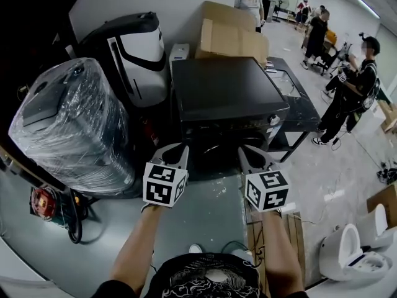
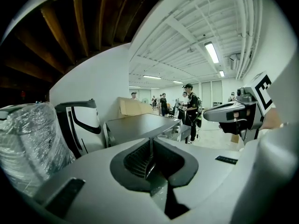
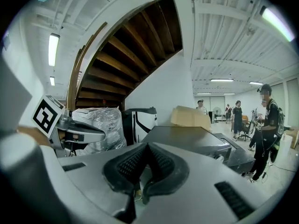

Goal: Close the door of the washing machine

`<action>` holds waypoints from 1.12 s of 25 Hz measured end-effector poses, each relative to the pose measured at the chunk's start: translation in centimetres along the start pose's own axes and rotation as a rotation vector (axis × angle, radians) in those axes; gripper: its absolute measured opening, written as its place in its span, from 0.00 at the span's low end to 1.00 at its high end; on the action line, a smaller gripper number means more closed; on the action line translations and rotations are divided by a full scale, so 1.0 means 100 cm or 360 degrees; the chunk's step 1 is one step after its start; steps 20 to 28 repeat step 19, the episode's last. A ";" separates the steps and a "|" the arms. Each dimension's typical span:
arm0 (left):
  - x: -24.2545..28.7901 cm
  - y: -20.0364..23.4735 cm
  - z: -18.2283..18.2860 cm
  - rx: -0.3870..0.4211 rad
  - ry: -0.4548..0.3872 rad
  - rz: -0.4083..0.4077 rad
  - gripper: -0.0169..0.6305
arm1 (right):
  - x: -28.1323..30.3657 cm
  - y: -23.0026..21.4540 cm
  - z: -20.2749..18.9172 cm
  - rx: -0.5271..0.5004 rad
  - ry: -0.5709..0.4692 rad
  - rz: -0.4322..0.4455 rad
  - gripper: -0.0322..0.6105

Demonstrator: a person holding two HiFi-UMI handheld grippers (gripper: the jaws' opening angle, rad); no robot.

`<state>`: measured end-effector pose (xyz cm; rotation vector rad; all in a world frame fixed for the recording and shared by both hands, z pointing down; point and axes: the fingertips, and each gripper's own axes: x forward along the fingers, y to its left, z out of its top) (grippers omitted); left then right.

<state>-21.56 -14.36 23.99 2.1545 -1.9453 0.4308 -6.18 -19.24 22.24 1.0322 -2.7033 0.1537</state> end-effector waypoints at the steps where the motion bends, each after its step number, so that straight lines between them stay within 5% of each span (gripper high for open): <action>1: -0.002 0.003 -0.001 -0.0003 -0.0001 0.0001 0.09 | 0.001 0.002 0.001 0.0008 -0.0002 -0.0003 0.08; 28: -0.008 0.014 -0.010 -0.0042 -0.0005 -0.0024 0.08 | -0.004 0.008 0.006 0.0066 -0.0039 -0.0052 0.08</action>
